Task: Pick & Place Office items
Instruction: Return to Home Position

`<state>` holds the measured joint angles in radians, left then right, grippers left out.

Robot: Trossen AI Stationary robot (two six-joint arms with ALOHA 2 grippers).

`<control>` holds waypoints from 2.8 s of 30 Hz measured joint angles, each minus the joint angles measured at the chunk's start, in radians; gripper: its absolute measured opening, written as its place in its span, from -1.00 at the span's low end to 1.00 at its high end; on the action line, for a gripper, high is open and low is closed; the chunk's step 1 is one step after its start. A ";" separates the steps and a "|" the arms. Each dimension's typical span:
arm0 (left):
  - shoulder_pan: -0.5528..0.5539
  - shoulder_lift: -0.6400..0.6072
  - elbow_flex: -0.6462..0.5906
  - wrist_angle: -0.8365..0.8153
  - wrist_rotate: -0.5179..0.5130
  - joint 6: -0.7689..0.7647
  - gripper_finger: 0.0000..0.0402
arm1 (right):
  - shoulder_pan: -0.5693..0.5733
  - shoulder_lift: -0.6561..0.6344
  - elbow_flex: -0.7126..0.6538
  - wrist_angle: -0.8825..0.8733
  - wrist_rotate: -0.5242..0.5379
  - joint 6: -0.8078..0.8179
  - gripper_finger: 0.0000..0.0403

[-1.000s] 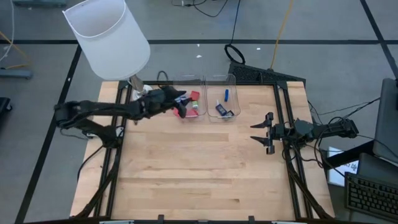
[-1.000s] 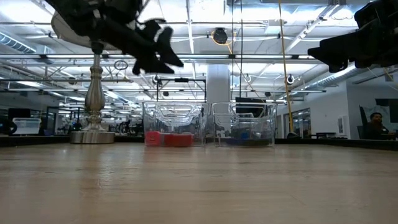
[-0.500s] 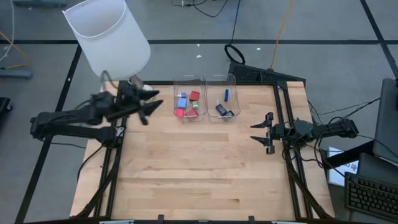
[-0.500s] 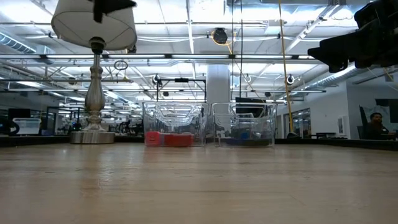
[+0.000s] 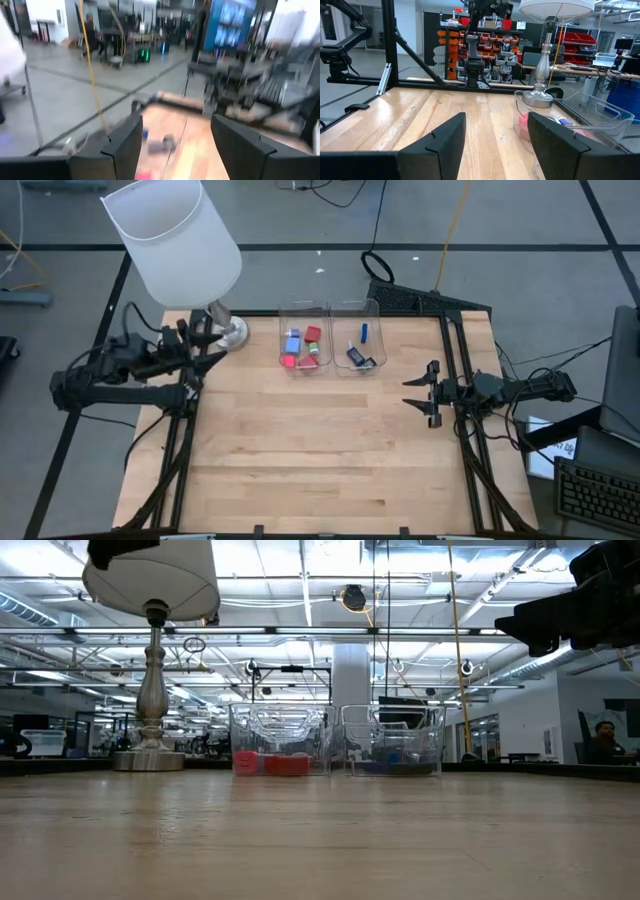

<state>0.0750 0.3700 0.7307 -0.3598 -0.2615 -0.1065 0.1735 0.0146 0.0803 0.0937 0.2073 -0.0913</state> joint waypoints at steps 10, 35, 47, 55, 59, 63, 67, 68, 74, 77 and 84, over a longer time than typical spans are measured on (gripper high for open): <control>0.000 -0.118 -0.035 -0.162 -0.001 0.000 0.11 | 0.000 0.000 0.000 0.000 0.000 0.000 0.03; 0.002 -0.357 -0.426 0.056 -0.173 -0.064 0.18 | 0.000 0.002 0.000 0.000 0.000 0.000 0.03; 0.003 -0.357 -0.657 0.347 -0.156 -0.129 0.09 | 0.000 0.002 0.000 0.000 0.000 0.000 0.02; 0.003 -0.357 -0.680 0.348 -0.156 -0.124 0.17 | 0.000 0.002 0.000 0.000 0.000 0.000 0.02; 0.003 -0.351 -0.681 0.317 -0.135 -0.136 0.20 | 0.000 0.002 0.000 0.000 0.000 0.000 0.01; 0.003 -0.349 -0.681 0.315 -0.035 -0.087 0.21 | 0.000 0.002 0.000 0.000 0.000 0.000 0.03; 0.003 -0.348 -0.681 0.310 0.035 -0.048 0.18 | 0.000 0.002 0.000 0.000 0.000 0.000 0.03; 0.003 -0.348 -0.681 0.310 0.041 -0.048 0.17 | 0.000 0.002 0.000 0.000 0.000 0.000 0.03; 0.003 -0.360 -0.678 0.310 0.198 0.022 0.11 | 0.000 0.002 0.000 0.000 0.000 0.000 0.03; 0.003 -0.364 -0.662 0.317 0.280 0.038 0.08 | 0.000 0.002 0.000 0.000 0.000 0.000 0.03; 0.001 -0.364 -0.667 0.324 0.336 -0.018 0.08 | 0.000 0.002 0.000 0.000 0.000 0.000 0.03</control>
<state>0.0761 0.0063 0.0636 -0.0359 0.0750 -0.1249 0.1738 0.0166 0.0803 0.0933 0.2073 -0.0914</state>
